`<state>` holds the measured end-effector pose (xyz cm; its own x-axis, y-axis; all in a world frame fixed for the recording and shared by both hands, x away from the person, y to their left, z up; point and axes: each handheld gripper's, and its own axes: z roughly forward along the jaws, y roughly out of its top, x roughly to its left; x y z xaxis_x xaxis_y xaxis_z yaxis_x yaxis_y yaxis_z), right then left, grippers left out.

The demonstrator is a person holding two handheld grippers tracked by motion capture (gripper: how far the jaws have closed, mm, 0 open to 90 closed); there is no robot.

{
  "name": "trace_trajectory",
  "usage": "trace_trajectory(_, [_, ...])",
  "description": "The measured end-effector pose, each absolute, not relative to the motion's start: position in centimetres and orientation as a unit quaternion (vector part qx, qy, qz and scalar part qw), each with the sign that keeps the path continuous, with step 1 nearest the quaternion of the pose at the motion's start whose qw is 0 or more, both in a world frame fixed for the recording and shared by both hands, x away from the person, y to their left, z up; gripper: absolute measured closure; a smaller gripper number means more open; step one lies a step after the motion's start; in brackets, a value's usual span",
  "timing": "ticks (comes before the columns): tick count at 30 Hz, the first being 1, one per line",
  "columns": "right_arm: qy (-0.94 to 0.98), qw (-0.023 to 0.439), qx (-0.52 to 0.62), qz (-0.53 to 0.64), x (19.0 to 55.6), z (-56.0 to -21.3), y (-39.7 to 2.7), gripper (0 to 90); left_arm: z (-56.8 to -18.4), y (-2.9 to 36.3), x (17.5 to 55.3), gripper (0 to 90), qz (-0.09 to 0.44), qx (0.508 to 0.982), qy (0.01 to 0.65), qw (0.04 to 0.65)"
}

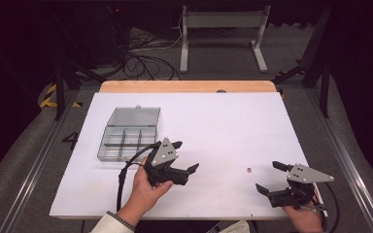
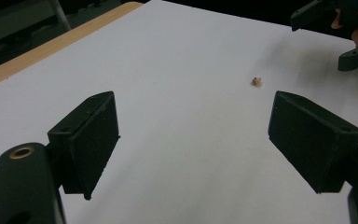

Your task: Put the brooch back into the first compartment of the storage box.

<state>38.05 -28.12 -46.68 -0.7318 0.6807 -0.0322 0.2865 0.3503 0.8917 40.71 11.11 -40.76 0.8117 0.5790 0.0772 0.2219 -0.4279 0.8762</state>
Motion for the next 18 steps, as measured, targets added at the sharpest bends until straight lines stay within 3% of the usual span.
trace_trajectory(18, [0.796,0.203,0.303,0.483,38.1,-46.7,-28.1,3.6,-41.0,8.2,41.6,17.4,0.183,0.831,0.223,0.476])
